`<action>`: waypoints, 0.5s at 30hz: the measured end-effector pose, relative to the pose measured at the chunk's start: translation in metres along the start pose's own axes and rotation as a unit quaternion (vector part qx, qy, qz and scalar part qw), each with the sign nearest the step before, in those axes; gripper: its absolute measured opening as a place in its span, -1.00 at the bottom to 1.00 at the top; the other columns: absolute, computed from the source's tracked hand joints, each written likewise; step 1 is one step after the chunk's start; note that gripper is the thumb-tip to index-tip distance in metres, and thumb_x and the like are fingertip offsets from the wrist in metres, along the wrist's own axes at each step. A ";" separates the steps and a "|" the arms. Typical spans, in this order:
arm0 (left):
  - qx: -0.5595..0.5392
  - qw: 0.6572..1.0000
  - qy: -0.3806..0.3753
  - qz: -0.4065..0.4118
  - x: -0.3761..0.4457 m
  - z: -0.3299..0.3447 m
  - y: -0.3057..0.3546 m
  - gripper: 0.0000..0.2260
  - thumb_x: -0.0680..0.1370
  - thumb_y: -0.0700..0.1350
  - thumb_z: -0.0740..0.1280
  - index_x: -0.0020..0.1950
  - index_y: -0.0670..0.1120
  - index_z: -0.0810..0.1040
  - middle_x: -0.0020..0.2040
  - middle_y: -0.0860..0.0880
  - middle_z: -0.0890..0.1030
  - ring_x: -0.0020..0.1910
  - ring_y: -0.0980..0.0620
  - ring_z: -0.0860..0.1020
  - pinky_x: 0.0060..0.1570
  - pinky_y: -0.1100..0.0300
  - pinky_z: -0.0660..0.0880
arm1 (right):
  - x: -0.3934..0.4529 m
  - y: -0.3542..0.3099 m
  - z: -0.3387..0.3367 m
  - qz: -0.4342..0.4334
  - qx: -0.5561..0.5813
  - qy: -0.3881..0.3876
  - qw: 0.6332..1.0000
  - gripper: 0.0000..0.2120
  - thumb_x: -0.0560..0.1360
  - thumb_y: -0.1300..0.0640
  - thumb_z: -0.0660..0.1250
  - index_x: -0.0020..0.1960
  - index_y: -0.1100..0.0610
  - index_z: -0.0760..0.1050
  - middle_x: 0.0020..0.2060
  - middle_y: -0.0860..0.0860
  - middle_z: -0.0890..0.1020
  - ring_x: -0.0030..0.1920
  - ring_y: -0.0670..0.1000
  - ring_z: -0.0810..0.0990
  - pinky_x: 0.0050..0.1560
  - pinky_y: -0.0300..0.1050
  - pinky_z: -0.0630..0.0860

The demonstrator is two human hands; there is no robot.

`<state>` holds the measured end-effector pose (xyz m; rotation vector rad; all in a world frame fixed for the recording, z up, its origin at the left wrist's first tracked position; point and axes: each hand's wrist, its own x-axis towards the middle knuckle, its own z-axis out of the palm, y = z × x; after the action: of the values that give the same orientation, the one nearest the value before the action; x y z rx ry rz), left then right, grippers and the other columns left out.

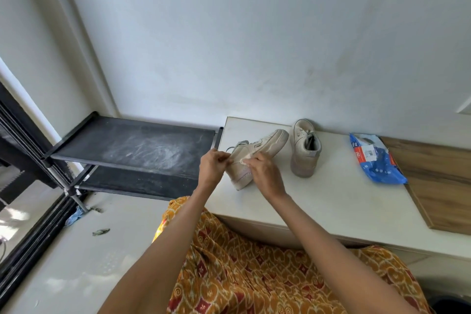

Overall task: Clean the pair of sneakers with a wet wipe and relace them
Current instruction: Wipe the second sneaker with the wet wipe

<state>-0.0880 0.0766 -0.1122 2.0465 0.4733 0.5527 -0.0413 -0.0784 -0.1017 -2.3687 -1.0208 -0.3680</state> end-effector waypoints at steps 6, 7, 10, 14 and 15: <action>-0.012 1.000 -0.011 0.004 0.000 0.005 0.006 -0.85 0.43 -0.18 0.47 -0.03 -0.18 0.68 -0.24 0.01 0.51 -0.26 -0.01 0.52 -0.26 -0.06 0.56 | 0.021 0.044 -0.025 0.088 -0.044 0.002 0.995 -0.88 0.42 0.32 0.39 -0.10 0.18 0.67 -0.19 0.14 0.63 -0.14 0.17 0.57 -0.25 -0.15 0.43; -0.011 1.000 -0.011 0.004 0.000 0.006 0.007 -0.85 0.43 -0.18 0.47 -0.03 -0.18 0.68 -0.24 0.01 0.51 -0.27 -0.01 0.53 -0.26 -0.06 0.56 | 0.025 0.046 -0.025 0.126 -0.039 0.006 0.991 -0.89 0.45 0.30 0.36 -0.12 0.19 0.66 -0.17 0.15 0.63 -0.11 0.18 0.57 -0.24 -0.11 0.44; -0.009 1.000 -0.004 -0.008 -0.003 0.008 0.005 -0.85 0.44 -0.19 0.46 -0.02 -0.18 0.68 -0.26 0.03 0.50 -0.26 -0.01 0.53 -0.20 -0.04 0.55 | 0.019 0.026 -0.013 0.139 -0.025 0.017 0.990 -0.88 0.47 0.30 0.33 -0.09 0.20 0.64 -0.15 0.15 0.63 -0.07 0.18 0.56 -0.16 -0.05 0.50; -0.014 1.000 0.002 -0.007 -0.003 0.008 0.002 -0.86 0.43 -0.20 0.46 -0.03 -0.18 0.68 -0.29 0.11 0.47 -0.28 0.08 0.51 -0.20 0.01 0.54 | -0.004 -0.004 -0.001 -0.020 0.007 0.017 1.000 -0.79 0.37 0.37 0.41 -0.04 0.17 0.65 -0.17 0.07 0.62 -0.12 0.10 0.59 -0.25 -0.14 0.55; -0.014 1.000 -0.002 0.000 -0.004 0.007 0.003 -0.86 0.43 -0.20 0.45 -0.03 -0.18 0.68 -0.30 0.11 0.47 -0.30 0.11 0.50 -0.22 0.02 0.55 | -0.005 -0.004 -0.001 -0.069 -0.008 0.004 0.998 -0.77 0.33 0.38 0.43 -0.06 0.15 0.65 -0.19 0.04 0.60 -0.13 0.07 0.59 -0.27 -0.17 0.55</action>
<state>-0.0870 0.0687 -0.1139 2.0201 0.4606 0.5511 -0.0476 -0.0791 -0.1018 -2.3162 -1.1853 -0.4374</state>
